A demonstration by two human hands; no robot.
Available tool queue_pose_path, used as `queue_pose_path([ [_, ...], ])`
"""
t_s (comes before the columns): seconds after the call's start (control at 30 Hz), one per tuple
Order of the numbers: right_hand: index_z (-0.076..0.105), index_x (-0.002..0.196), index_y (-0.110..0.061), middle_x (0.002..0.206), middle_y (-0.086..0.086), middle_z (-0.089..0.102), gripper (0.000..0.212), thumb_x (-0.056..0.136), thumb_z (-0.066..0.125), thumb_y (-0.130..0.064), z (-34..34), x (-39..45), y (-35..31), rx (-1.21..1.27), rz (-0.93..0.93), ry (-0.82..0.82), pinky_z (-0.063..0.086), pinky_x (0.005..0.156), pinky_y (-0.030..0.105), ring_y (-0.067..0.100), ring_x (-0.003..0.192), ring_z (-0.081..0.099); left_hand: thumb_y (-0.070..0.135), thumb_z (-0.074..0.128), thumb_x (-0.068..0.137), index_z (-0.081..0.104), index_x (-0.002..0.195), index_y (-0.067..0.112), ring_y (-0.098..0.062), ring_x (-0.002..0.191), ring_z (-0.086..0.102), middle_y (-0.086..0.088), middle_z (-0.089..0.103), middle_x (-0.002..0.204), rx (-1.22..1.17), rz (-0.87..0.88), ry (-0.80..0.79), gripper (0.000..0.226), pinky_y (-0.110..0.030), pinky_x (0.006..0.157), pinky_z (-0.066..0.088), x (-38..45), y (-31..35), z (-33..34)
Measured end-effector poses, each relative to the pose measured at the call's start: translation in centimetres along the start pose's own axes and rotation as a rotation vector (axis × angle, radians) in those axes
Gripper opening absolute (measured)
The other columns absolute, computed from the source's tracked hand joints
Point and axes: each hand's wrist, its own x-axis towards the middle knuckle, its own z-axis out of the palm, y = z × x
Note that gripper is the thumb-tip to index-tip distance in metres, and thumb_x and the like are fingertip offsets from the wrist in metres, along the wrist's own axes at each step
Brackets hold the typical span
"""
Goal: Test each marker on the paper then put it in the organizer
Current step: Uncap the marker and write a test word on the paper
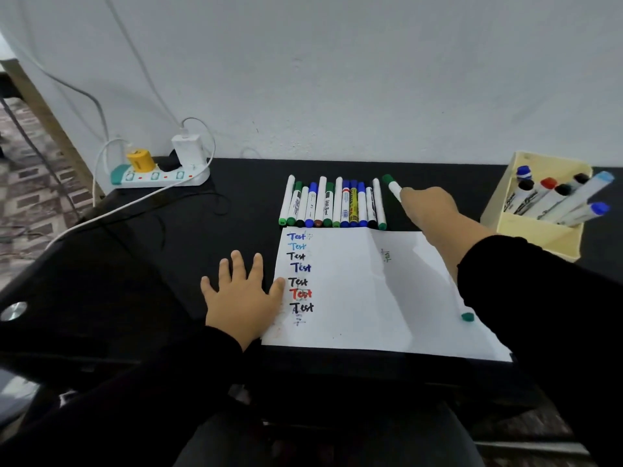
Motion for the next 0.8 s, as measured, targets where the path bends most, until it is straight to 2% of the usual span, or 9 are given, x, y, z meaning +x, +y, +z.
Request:
queue_pose_path([
  [0.17, 0.053, 0.086, -0.006, 0.066, 0.005, 0.056, 0.019, 0.088, 0.045, -0.024, -1.7, -3.2, 0.2, 0.272, 0.010, -0.013, 0.033, 0.050, 0.025, 0.015, 0.052, 0.039, 0.060, 0.018, 0.094, 0.005, 0.151, 0.026, -0.026, 0.145, -0.006, -0.007, -0.005, 0.158, -0.039, 0.006, -0.018, 0.067, -0.053, 0.114, -0.002, -0.5, -0.1, -0.4],
  [0.3, 0.057, 0.088, -0.006, 0.066, 0.005, 0.055, 0.015, 0.088, 0.047, -0.018, -2.6, -6.1, 0.4, 0.460, -0.058, -0.074, 0.032, 0.047, 0.022, 0.014, 0.052, 0.039, 0.058, 0.024, 0.095, 0.006, 0.151, 0.024, -0.027, 0.145, -0.007, -0.007, -0.001, 0.158, -0.169, 0.011, 0.004, 0.068, -0.050, 0.115, -0.002, -1.3, -0.1, -1.6],
  [0.4, 0.060, 0.081, -0.007, 0.061, 0.004, 0.048, 0.014, 0.086, 0.049, -0.015, -2.9, -8.2, 0.6, 0.569, -0.081, -0.154, 0.027, 0.040, 0.019, 0.012, 0.049, 0.033, 0.052, 0.035, 0.095, 0.008, 0.151, 0.021, -0.022, 0.145, -0.004, -0.004, 0.002, 0.159, -0.368, 0.148, 0.082, 0.069, -0.043, 0.117, 0.003, -2.7, 0.4, -3.3],
  [0.47, 0.062, 0.079, -0.007, 0.058, 0.002, 0.043, 0.015, 0.084, 0.050, -0.014, -2.7, -9.4, 0.6, 0.622, -0.091, -0.210, 0.023, 0.043, 0.020, 0.011, 0.049, 0.029, 0.047, 0.046, 0.094, 0.012, 0.150, 0.024, -0.014, 0.144, 0.010, 0.004, 0.011, 0.158, -0.596, 0.284, 0.084, 0.070, -0.032, 0.115, 0.013, -4.2, 1.1, -4.7],
  [0.53, 0.061, 0.075, -0.008, 0.057, 0.002, 0.040, 0.015, 0.083, 0.050, -0.014, -2.5, -10.5, 0.4, 0.671, -0.099, -0.265, 0.020, 0.046, 0.022, 0.012, 0.049, 0.026, 0.043, 0.054, 0.091, 0.023, 0.148, 0.028, -0.008, 0.132, 0.036, 0.010, 0.036, 0.147, -0.732, 0.367, 0.062, 0.067, -0.019, 0.102, 0.029, -5.5, 1.8, -6.0],
  [0.57, 0.060, 0.074, -0.009, 0.056, 0.001, 0.039, 0.015, 0.083, 0.050, -0.015, -2.3, -11.0, 0.3, 0.695, -0.103, -0.285, 0.019, 0.045, 0.022, 0.012, 0.049, 0.025, 0.040, 0.057, 0.090, 0.032, 0.145, 0.029, -0.006, 0.115, 0.050, 0.009, 0.051, 0.134, -0.755, 0.389, 0.053, 0.061, -0.011, 0.089, 0.036, -5.9, 2.1, -6.5],
  [0.63, 0.059, 0.072, -0.010, 0.055, 0.000, 0.037, 0.017, 0.085, 0.051, -0.017, -2.0, -11.9, -0.2, 0.765, -0.095, -0.294, 0.019, 0.042, 0.021, 0.012, 0.048, 0.024, 0.034, 0.060, 0.090, 0.051, 0.133, 0.027, -0.004, 0.074, 0.054, 0.002, 0.065, 0.099, -0.798, 0.400, 0.056, 0.045, -0.005, 0.058, 0.038, -6.7, 2.5, -7.4],
  [0.67, 0.058, 0.071, -0.011, 0.055, 0.000, 0.036, 0.018, 0.086, 0.052, -0.019, -1.8, -12.3, -0.5, 0.809, -0.080, -0.296, 0.018, 0.041, 0.020, 0.011, 0.047, 0.023, 0.031, 0.061, 0.090, 0.057, 0.128, 0.025, -0.005, 0.067, 0.051, -0.003, 0.067, 0.093, -0.842, 0.395, 0.062, 0.039, -0.006, 0.052, 0.037, -7.0, 2.5, -7.7],
  [0.8, 0.052, 0.070, -0.017, 0.053, -0.001, 0.037, 0.028, 0.090, 0.060, -0.036, -0.2, -14.5, -1.0, 0.746, -0.071, -0.369, 0.018, 0.041, 0.019, 0.011, 0.045, 0.027, 0.026, 0.065, 0.088, 0.064, 0.117, 0.022, -0.011, 0.076, 0.055, -0.006, 0.071, 0.095, -0.959, 0.388, 0.025, 0.030, -0.015, 0.062, 0.041, -7.7, 2.0, -8.5],
])
